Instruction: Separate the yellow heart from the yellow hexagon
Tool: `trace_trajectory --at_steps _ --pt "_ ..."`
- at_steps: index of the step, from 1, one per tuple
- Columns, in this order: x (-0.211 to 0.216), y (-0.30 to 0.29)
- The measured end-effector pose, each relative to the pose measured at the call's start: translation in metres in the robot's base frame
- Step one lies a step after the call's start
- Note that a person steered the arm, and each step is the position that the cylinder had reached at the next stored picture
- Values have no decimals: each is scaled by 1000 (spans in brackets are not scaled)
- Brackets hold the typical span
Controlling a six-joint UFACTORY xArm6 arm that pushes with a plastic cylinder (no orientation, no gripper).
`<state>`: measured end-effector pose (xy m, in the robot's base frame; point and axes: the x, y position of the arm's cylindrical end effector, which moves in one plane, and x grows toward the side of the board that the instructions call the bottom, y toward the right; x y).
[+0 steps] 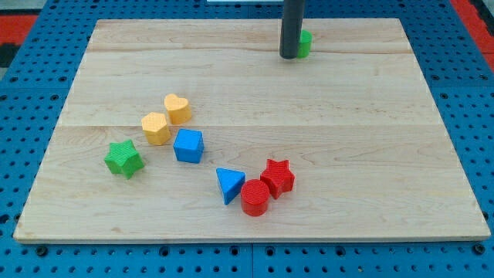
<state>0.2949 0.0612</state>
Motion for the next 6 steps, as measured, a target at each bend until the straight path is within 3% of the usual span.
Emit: trace_trajectory --at_steps 2,3,4,5,6 --pt "111 -116" --pt "133 -158" --pt "154 -183" --pt "139 -215" --pt "130 -192"
